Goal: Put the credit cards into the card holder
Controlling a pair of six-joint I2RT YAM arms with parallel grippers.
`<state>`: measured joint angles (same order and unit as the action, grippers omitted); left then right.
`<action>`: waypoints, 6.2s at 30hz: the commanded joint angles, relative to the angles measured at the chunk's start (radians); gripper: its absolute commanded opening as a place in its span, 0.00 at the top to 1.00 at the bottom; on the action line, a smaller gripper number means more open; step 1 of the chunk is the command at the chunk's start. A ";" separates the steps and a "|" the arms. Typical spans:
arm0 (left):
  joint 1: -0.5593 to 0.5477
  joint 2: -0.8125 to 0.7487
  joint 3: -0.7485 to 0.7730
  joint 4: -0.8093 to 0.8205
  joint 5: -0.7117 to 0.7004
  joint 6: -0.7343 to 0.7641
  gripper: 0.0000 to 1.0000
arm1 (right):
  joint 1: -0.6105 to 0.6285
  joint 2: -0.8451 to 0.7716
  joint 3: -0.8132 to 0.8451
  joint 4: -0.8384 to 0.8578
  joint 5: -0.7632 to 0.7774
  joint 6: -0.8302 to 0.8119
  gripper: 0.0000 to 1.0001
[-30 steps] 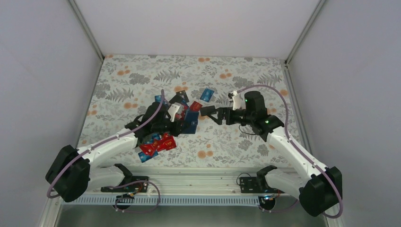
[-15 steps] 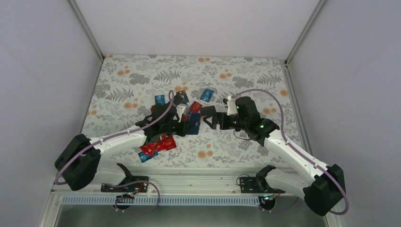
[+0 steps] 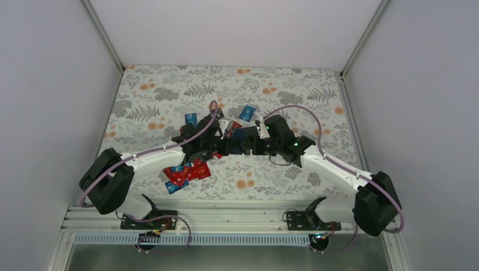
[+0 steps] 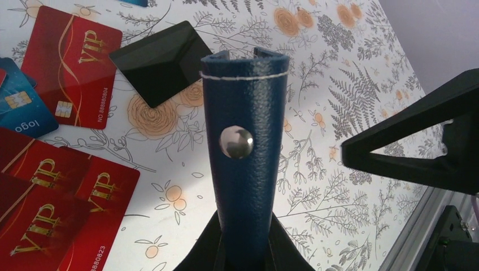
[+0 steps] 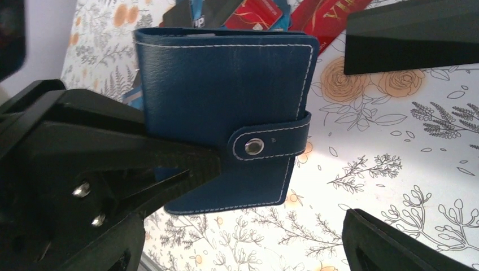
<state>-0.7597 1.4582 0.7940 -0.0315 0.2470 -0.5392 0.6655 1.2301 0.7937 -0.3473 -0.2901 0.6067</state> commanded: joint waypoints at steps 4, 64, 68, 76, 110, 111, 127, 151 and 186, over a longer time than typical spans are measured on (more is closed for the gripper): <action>-0.004 0.006 0.037 0.023 0.012 0.007 0.98 | 0.019 0.091 0.076 0.007 0.098 0.045 0.20; -0.021 0.011 0.146 0.017 -0.034 0.157 0.98 | 0.016 0.283 0.061 0.015 0.135 0.041 0.67; -0.021 0.019 0.161 0.004 -0.034 0.153 0.98 | 0.006 0.300 0.033 0.017 0.165 0.037 0.67; -0.020 0.044 0.196 -0.059 -0.077 0.179 0.98 | -0.096 0.272 -0.072 0.039 0.141 0.021 0.67; 0.051 0.028 0.260 -0.133 0.109 0.152 0.98 | -0.212 0.061 0.076 0.068 -0.207 -0.160 0.39; 0.050 0.020 0.250 -0.129 0.113 0.149 0.98 | -0.211 0.066 0.071 0.067 -0.193 -0.156 0.41; 0.048 -0.072 0.076 -0.002 0.182 0.066 0.98 | -0.208 0.126 0.018 0.089 -0.179 -0.163 0.72; 0.047 0.078 0.027 0.157 0.324 0.005 0.98 | -0.207 0.088 -0.097 0.003 -0.148 -0.125 0.96; -0.239 0.158 0.125 -0.125 -0.242 0.162 0.00 | -0.201 0.049 -0.141 -0.140 -0.296 -0.106 0.96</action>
<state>-0.9768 1.6245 0.9291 -0.1482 0.1078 -0.4179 0.4599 1.2961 0.6254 -0.4690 -0.5697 0.5217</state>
